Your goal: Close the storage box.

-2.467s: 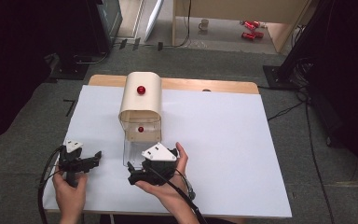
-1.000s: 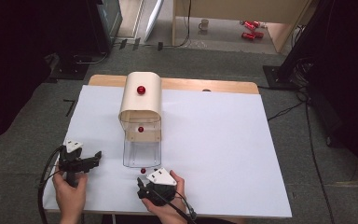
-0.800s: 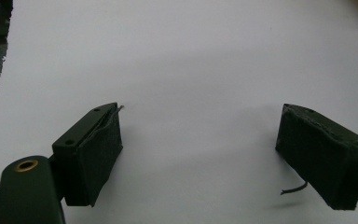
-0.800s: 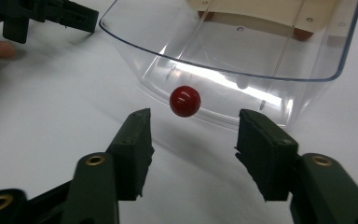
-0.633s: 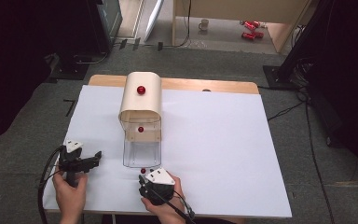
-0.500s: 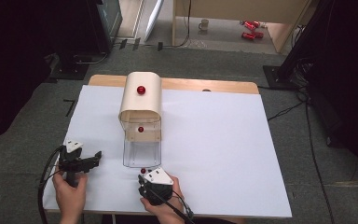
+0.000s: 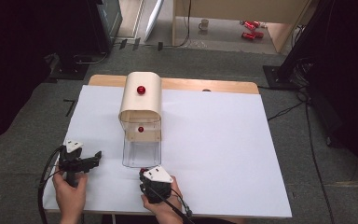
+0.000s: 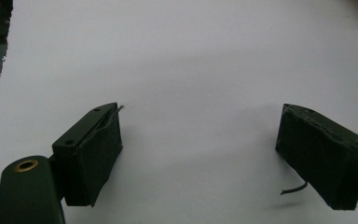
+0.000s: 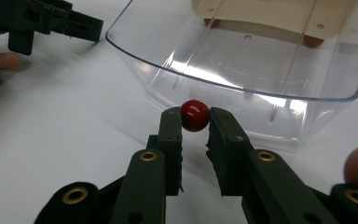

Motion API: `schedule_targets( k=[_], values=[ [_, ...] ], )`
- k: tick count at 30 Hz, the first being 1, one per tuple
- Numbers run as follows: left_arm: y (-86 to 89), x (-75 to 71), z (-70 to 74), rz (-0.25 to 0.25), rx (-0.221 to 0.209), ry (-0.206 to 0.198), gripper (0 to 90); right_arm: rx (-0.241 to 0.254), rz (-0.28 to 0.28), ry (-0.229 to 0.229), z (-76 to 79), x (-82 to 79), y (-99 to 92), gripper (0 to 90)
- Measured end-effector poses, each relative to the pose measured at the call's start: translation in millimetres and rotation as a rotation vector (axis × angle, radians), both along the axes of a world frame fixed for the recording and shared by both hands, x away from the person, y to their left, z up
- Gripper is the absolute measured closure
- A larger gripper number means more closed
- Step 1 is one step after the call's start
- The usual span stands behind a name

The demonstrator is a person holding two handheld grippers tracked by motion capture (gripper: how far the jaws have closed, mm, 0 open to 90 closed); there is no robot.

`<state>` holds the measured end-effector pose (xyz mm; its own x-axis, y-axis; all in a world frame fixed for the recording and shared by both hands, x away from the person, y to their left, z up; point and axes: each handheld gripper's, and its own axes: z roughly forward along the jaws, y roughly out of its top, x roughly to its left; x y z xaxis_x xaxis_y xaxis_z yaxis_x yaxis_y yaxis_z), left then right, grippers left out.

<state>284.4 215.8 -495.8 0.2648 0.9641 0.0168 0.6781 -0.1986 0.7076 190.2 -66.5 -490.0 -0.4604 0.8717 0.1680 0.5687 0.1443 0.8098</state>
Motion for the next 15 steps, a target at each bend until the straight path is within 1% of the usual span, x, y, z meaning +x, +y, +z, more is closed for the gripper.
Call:
schedule_targets(
  k=[3,5,6,13,15],
  values=[
    [0.0,0.0,0.0,0.0,0.0,0.0,14.1,-0.001,0.001,0.0,0.0,-0.1,0.1,76.1],
    [0.0,0.0,0.0,0.0,0.0,0.0,14.2,-0.009,-0.003,0.007,-1.7,-0.1,1.1,74.3],
    [0.0,0.0,0.0,0.0,0.0,0.0,14.1,-0.016,-0.01,0.019,-4.4,-0.1,2.9,73.9],
    [0.0,0.0,0.0,0.0,0.0,0.0,14.1,-0.006,-0.027,0.025,-5.7,2.0,5.6,73.9],
    [0.0,0.0,0.0,0.0,0.0,0.0,14.1,-0.006,-0.029,0.02,-5.5,1.8,6.2,74.6]
  ],
)
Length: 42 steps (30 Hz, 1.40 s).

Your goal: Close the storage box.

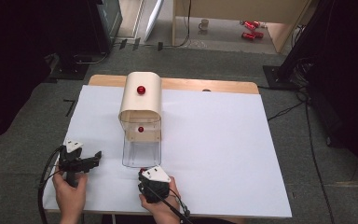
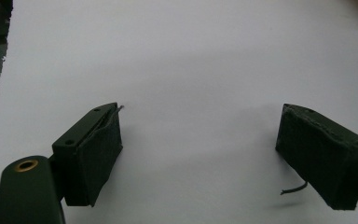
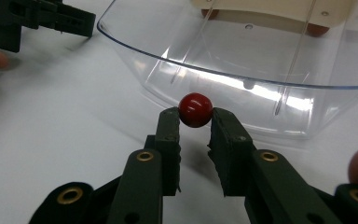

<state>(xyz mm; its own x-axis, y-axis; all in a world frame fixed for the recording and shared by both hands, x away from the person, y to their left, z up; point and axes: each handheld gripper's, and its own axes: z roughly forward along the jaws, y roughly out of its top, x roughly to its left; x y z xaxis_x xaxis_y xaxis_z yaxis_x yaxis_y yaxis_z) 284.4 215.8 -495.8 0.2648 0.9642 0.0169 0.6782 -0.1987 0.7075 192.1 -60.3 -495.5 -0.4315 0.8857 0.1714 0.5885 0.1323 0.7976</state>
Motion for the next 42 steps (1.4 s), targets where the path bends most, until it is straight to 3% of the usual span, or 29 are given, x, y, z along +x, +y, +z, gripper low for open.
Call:
schedule_targets(
  k=[15,42],
  values=[
    [0.0,0.0,0.0,0.0,0.0,0.0,14.1,0.024,0.004,-0.041,17.8,4.0,-1.7,75.5],
    [0.0,0.0,0.0,0.0,0.0,0.001,14.1,0.013,-0.006,-0.053,31.7,43.6,-0.4,75.8]
  ],
)
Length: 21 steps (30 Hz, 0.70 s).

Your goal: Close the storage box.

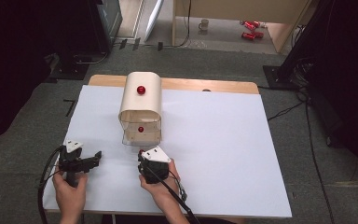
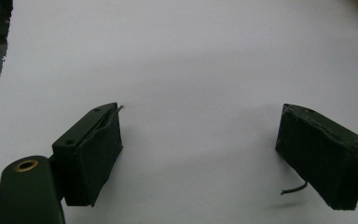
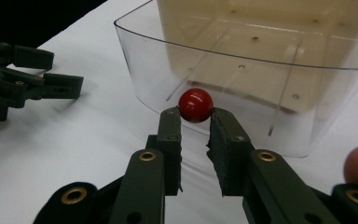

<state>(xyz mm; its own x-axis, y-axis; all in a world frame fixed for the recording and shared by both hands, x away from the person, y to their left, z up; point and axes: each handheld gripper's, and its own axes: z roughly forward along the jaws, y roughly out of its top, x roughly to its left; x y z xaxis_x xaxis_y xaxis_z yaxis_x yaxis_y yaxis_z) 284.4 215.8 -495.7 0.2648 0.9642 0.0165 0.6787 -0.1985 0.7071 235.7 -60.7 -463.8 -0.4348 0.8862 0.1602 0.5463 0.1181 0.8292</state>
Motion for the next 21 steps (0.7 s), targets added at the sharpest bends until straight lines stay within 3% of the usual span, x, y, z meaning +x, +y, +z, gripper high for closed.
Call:
schedule_targets(
  k=[21],
  values=[
    [0.1,0.0,0.0,0.0,0.0,0.0,14.1,-0.022,-0.018,0.0,-1.5,28.9,1.7,75.9]
  ],
)
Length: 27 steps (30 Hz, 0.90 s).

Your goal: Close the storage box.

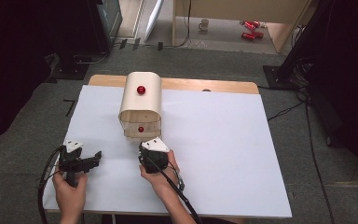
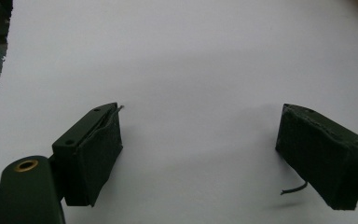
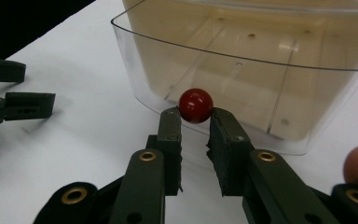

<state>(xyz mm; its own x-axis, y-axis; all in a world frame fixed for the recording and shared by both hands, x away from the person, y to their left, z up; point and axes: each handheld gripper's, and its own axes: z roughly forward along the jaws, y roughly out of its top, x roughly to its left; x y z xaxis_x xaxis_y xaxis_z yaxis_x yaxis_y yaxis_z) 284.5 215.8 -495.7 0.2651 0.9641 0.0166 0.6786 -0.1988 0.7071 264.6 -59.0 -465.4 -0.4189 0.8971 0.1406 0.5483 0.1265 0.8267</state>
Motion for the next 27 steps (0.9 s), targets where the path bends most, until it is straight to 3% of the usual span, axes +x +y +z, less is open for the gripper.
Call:
schedule_targets(
  k=[27],
  values=[
    [0.0,0.0,0.1,0.0,0.0,0.001,14.1,-0.006,-0.015,0.013,-11.5,16.1,2.1,75.7]
  ],
)
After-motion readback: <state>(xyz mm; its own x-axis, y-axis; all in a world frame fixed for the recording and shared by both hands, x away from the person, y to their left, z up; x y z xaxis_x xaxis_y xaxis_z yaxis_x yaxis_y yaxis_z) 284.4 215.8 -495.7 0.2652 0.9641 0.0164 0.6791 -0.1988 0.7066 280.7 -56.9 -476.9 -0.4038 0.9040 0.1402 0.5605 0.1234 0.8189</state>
